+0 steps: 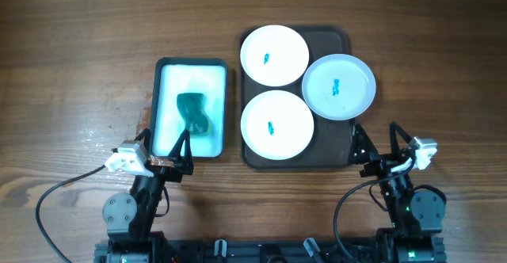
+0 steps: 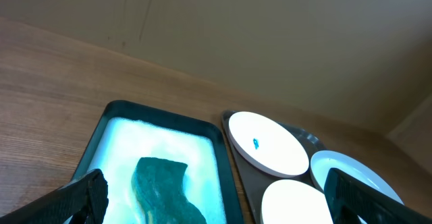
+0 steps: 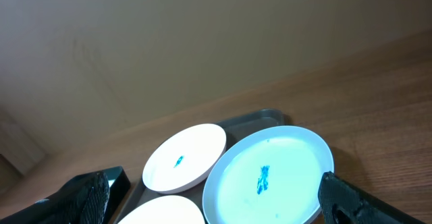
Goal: Clean dirty plates on tray and stack at the side
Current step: 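Move the left gripper to the sponge and the right gripper to the plates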
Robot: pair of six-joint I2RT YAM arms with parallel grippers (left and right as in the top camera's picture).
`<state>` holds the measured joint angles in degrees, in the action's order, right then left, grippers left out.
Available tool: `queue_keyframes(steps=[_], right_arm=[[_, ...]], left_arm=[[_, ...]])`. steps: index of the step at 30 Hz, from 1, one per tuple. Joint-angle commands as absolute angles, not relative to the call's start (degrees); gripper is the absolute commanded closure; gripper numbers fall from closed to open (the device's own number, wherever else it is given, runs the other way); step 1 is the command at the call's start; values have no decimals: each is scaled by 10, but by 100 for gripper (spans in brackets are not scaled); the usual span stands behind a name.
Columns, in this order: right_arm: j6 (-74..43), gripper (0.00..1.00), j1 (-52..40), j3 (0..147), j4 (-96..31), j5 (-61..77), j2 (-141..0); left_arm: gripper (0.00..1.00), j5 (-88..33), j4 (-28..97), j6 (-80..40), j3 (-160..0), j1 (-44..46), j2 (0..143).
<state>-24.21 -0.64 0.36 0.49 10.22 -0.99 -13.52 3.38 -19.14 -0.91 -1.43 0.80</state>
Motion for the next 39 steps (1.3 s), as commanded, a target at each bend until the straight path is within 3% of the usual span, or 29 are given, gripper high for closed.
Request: queue_keyframes(steps=[1,35,39], right_arm=[[-244,0,-3,3,8,96,-9],[-244,0,-3,3,8,96,-9],[-397,0,-3,3,8,105,-9]], left_arm=[[0,-135,31,-186,-3,-10,4],[0,-134,12,-184,-3,-10,4],[0,-168,17,-185,-3,-10,4]])
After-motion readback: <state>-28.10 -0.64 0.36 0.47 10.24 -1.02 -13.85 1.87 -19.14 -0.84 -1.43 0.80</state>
